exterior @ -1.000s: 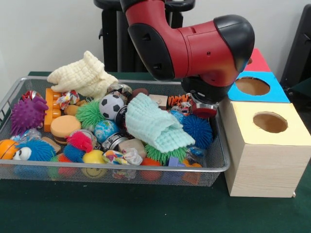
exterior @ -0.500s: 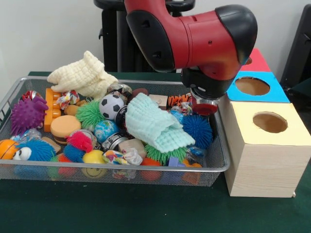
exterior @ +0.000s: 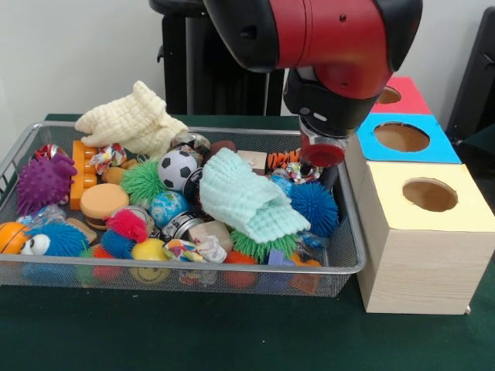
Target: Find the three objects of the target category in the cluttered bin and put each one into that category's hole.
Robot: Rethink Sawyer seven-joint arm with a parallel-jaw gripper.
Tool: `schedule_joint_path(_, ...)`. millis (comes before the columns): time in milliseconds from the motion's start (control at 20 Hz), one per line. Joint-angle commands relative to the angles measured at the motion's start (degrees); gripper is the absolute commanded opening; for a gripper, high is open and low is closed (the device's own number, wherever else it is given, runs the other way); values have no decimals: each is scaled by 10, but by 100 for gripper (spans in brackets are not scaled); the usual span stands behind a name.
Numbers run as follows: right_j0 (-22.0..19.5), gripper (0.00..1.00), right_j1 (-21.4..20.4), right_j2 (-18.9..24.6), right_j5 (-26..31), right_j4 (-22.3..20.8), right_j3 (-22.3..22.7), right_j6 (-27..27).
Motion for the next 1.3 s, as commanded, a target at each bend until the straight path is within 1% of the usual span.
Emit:
schedule_joint_path(50,1,0,-16,8,39,-75,-39,-81)
schedule_joint_path(150,1,0,-17,9,41,-94,-56,-99)
schedule_joint_path(300,-4,0,-9,15,21,-113,-71,-107)
schedule_joint_path(350,-5,0,-4,19,16,-108,-72,-94)
schedule_joint_path(400,-6,0,-4,18,6,-101,-59,-73)
schedule_joint_path(500,4,0,-3,9,-1,-109,-45,-45)
schedule_joint_path(650,22,0,-4,-2,19,-114,-34,-20)
schedule_joint_path(850,40,0,7,-15,45,-123,-34,-9)
schedule_joint_path(1050,45,0,19,-21,61,-118,-29,-10)
schedule_joint_path(1300,53,0,24,-31,64,-133,-31,-19)
